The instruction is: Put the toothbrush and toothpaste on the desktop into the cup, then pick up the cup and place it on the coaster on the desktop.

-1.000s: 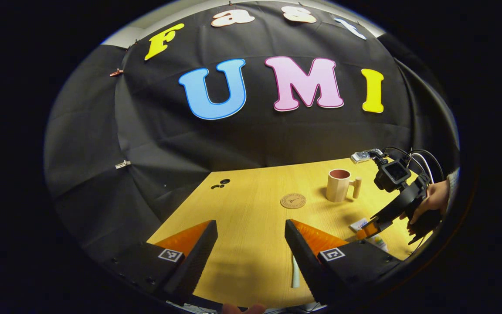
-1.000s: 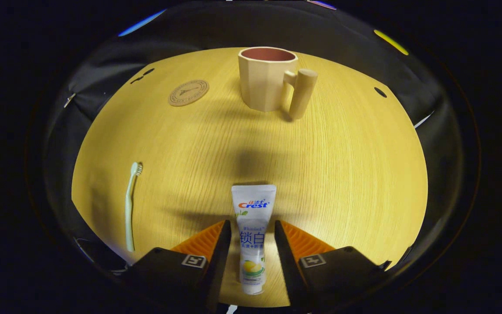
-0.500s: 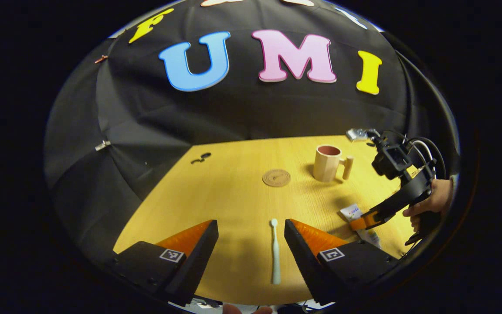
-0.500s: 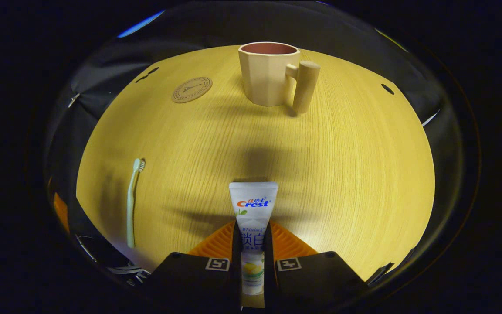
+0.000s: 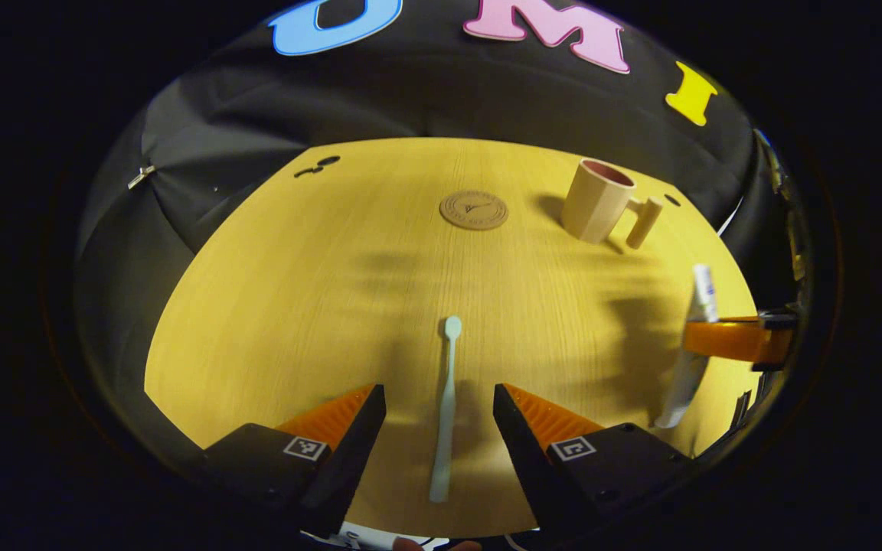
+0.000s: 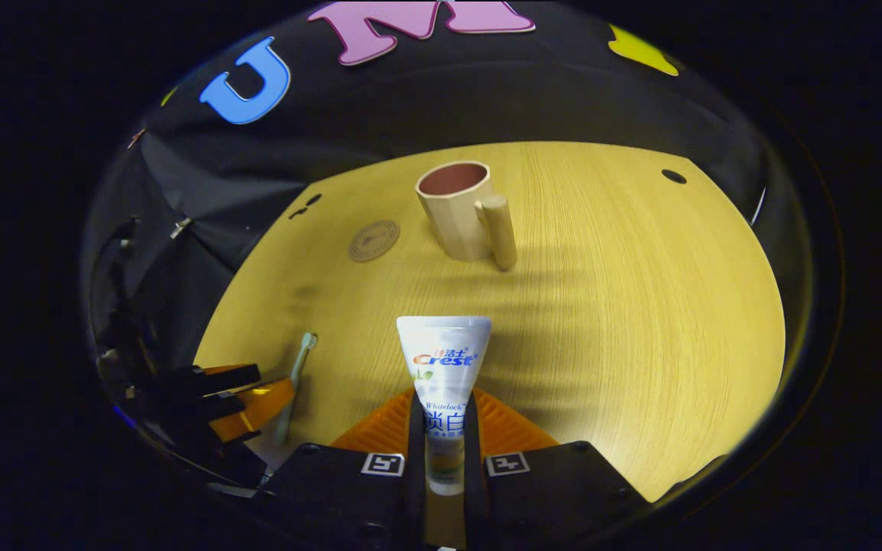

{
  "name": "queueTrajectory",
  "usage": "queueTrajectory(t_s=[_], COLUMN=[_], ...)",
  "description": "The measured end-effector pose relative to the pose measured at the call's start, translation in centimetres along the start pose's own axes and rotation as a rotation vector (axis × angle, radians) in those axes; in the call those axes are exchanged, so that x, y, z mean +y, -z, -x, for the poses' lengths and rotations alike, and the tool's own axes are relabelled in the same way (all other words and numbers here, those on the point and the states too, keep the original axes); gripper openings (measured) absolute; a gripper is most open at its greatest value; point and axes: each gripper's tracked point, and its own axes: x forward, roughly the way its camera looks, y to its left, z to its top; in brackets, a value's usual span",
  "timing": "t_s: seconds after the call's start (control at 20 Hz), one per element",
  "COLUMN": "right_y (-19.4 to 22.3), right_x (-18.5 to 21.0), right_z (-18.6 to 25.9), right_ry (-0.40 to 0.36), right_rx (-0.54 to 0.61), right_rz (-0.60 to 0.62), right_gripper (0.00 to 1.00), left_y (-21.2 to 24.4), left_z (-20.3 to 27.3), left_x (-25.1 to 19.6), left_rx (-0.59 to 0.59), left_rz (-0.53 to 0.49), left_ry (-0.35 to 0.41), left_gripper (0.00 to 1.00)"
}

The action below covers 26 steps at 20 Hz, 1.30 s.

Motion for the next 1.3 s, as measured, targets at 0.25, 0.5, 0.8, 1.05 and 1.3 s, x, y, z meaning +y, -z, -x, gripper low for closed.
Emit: queueTrajectory(t_s=[0.25, 0.5, 0.8, 1.05, 1.3], right_y=[-2.8, -5.1, -6.6, -7.9, -10.6], right_x=[0.3, -0.9, -2.7, -3.5, -2.2], right_z=[2.5, 4.0, 5.7, 6.0, 7.0], right_ry=[-0.077, -0.092, -0.086, -0.094, -0.123], right_rx=[-0.160, -0.221, -0.257, -0.293, -0.364], right_rz=[0.006, 0.027, 0.007, -0.010, 0.008], right_gripper=[0.23, 0.23, 0.23, 0.23, 0.23], left_y=[0.9, 1.3, 1.3, 0.8, -4.2], left_z=[-1.4, -1.6, -1.8, -1.3, 2.1], left_x=[-0.2, -1.2, -3.2, -4.1, -6.5], left_rx=[0.086, 0.129, 0.166, 0.103, -0.124], left_rz=[-0.084, -0.105, -0.137, -0.121, -0.100], left_ry=[-0.028, -0.019, 0.043, 0.106, 0.201], left_gripper=[0.87, 0.82, 0.17, 0.06, 0.06])
